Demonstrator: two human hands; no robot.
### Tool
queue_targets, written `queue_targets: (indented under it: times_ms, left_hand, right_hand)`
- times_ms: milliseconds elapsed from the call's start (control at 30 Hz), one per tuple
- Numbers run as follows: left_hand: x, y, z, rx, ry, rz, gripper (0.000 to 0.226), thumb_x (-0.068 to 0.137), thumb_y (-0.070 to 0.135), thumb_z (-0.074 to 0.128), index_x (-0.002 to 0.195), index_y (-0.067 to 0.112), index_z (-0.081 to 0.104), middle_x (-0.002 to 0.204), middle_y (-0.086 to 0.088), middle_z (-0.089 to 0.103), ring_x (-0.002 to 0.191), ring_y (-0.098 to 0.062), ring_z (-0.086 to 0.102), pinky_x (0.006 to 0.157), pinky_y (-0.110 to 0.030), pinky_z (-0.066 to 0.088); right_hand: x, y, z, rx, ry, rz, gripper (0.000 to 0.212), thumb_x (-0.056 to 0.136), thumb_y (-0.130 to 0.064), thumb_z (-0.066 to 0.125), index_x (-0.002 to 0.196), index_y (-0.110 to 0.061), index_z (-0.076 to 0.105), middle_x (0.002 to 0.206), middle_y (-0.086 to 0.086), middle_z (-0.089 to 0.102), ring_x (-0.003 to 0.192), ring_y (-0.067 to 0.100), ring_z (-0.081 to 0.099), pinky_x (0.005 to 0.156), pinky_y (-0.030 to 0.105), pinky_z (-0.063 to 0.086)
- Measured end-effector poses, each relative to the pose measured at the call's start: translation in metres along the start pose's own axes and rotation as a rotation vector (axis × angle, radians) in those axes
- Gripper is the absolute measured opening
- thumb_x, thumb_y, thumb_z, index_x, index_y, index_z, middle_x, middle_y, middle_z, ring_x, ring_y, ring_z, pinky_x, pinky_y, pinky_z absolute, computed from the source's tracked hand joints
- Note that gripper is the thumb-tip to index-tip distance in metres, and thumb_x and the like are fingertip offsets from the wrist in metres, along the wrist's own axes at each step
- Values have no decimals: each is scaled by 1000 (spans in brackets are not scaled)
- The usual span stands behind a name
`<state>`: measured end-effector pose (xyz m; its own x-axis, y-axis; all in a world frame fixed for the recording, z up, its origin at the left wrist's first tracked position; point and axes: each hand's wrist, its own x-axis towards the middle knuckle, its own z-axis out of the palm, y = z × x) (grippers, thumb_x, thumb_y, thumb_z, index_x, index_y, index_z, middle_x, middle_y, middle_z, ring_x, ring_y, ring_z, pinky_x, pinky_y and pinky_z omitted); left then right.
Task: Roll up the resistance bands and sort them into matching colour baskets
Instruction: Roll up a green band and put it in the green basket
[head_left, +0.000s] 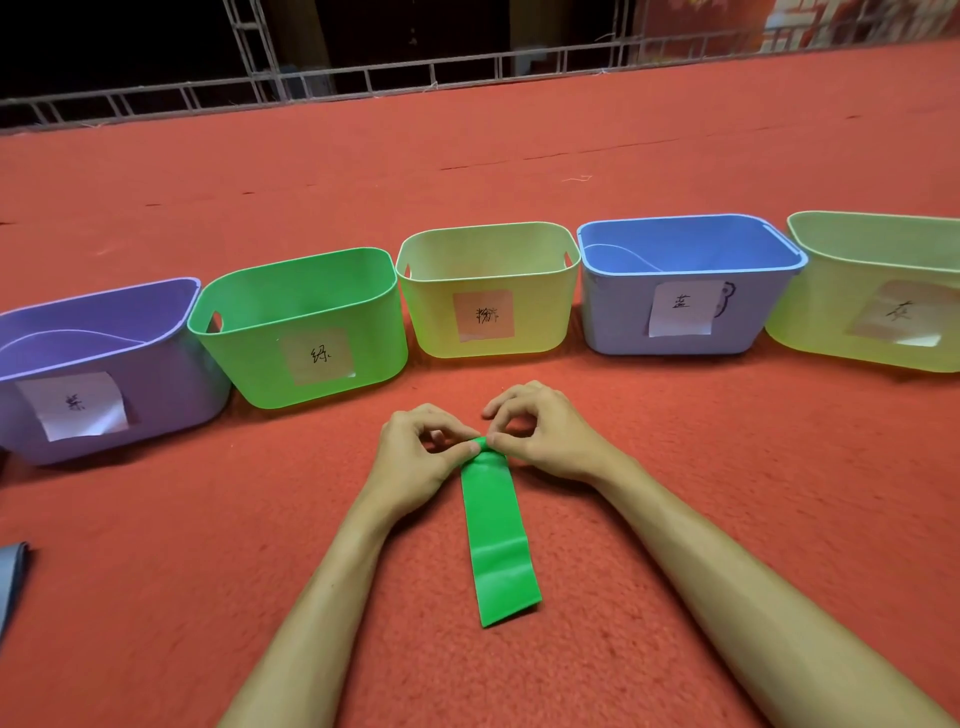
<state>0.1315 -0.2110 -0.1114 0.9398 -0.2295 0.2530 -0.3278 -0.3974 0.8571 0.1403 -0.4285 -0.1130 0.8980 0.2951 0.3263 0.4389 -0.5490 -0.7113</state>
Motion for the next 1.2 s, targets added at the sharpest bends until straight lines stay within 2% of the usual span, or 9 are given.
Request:
queue_targets:
  times_ms: [200, 367, 467, 600, 700, 833, 967, 1067, 1200]
  left_hand:
    - [0, 2, 2, 55, 21, -8, 13, 84, 18, 84, 91, 29, 84, 91, 12, 75, 73, -1, 59, 72, -22, 48]
    - [0, 3, 2, 155, 5, 3, 10, 84, 21, 84, 89, 30, 84, 95, 15, 73, 88, -3, 68, 73, -15, 48]
    - [0, 1, 1, 129, 4, -2, 12, 82, 20, 86, 86, 31, 84, 93, 14, 73, 85, -8, 68, 72, -19, 50]
    - [2, -2, 2, 73, 33, -3, 17, 81, 16, 87, 86, 31, 84, 90, 12, 75, 81, -16, 67, 70, -26, 50]
    - [2, -4, 2, 61, 59, 1, 16, 81, 14, 86, 87, 28, 84, 90, 10, 75, 82, -18, 68, 70, -25, 49]
    - [1, -4, 2, 81, 64, -6, 18, 80, 15, 87, 89, 30, 84, 91, 12, 75, 81, -14, 68, 71, -28, 52]
    - [1, -1, 0, 104, 41, -29, 21, 80, 15, 87, 96, 28, 84, 93, 13, 74, 73, 0, 61, 70, -16, 46]
    - [2, 2, -2, 118, 12, -40, 11, 83, 20, 85, 89, 30, 84, 94, 13, 75, 76, -1, 63, 69, -12, 43]
    - [1, 5, -3, 133, 7, -35, 14, 81, 18, 87, 83, 32, 84, 93, 12, 73, 76, 0, 63, 67, -9, 42]
  right_hand:
    - [0, 2, 3, -1, 68, -13, 4, 78, -28, 82, 79, -26, 79, 101, -14, 73, 101, 7, 64, 94, 33, 49]
    - [-2, 0, 2, 67, 42, 15, 9, 79, -13, 84, 82, -19, 79, 103, -6, 72, 104, 5, 62, 84, 20, 56]
    - [-2, 0, 2, 24, 38, -10, 10, 77, -14, 82, 83, -20, 76, 103, -6, 73, 102, 6, 60, 84, 12, 48]
    - [0, 0, 2, 1, 53, 18, 11, 82, -33, 74, 84, -22, 74, 101, -11, 73, 101, 9, 61, 89, 22, 46]
    - [1, 0, 4, -35, 52, 4, 6, 86, -29, 74, 84, -23, 75, 102, -12, 72, 100, 8, 60, 90, 26, 45]
    - [1, 2, 6, -54, 61, -6, 5, 85, -23, 78, 82, -24, 73, 102, -11, 72, 100, 5, 59, 88, 22, 46]
    - [0, 2, 6, -41, 58, -14, 8, 82, -22, 81, 82, -23, 73, 103, -10, 71, 102, 6, 60, 88, 23, 51]
    - [-1, 2, 5, -28, 48, -19, 12, 80, -21, 83, 83, -23, 72, 104, -10, 70, 104, 6, 60, 86, 21, 53]
    - [-2, 0, 4, -28, 19, -4, 13, 78, -18, 81, 85, -23, 71, 105, -11, 70, 105, 2, 57, 85, 8, 44]
